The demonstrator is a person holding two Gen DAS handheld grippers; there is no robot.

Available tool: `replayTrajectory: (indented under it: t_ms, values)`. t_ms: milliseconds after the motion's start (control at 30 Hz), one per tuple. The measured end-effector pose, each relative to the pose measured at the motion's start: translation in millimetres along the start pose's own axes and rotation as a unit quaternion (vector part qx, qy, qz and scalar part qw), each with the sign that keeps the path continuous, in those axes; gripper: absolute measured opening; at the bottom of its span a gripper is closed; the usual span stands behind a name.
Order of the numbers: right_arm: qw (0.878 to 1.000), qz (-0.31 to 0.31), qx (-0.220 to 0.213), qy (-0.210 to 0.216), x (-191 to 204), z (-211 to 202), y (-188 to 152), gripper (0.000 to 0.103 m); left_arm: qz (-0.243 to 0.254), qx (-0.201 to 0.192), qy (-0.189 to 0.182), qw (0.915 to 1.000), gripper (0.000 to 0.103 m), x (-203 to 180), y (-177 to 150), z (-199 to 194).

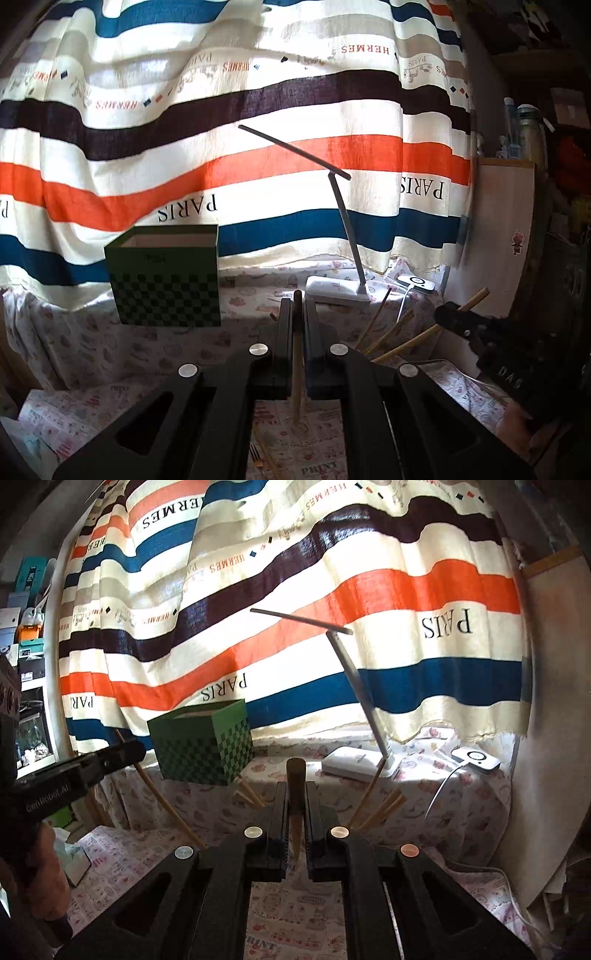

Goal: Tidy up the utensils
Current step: 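Carry both held sticks up over the clear cup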

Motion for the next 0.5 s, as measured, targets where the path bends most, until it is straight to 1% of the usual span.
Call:
replayTrajectory:
  t_ms: [33,133,200,367,500]
  values:
    - [1.0,0.005,-0.006,-0.002,-3.2,-5.3,5.1,0.008,0.005,-0.007,0.002,1.0,0.004,-2.2,2.3,-3.4]
    - [1.0,0.022,-0.017,-0.002,-13.1,-15.8,12.1,0.008,0.01,-0.012,-0.014,0.9998,0.004,-7.4,9.7,-6.3]
    - [0.999,0.027,-0.027,-0.004,-17.3,-18.1,13.6,0.008,0.013,-0.015,-0.012,0.9997,0.004,-10.7,16.1,-5.0]
    - [0.998,0.057,-0.028,-0.004,-27.8,-5.2,12.9,0.008,0.002,-0.023,-0.03,0.9993,0.004,-18.3,30.2,2.4]
    - [0.997,0.054,-0.046,-0.01,-28.7,7.0,14.6,0.008,-0.002,-0.034,-0.039,0.9986,0.004,-24.6,41.4,14.2]
Point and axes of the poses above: each gripper's, at about its wrist camera, not at the fingertips, and z roughly the way its jaws point, x to its left, y to its top, the point moved 3 cm from there along z, roughly the way its jaws point, and after that the axes turned 7 degrees about z, right-handed, at the moved point
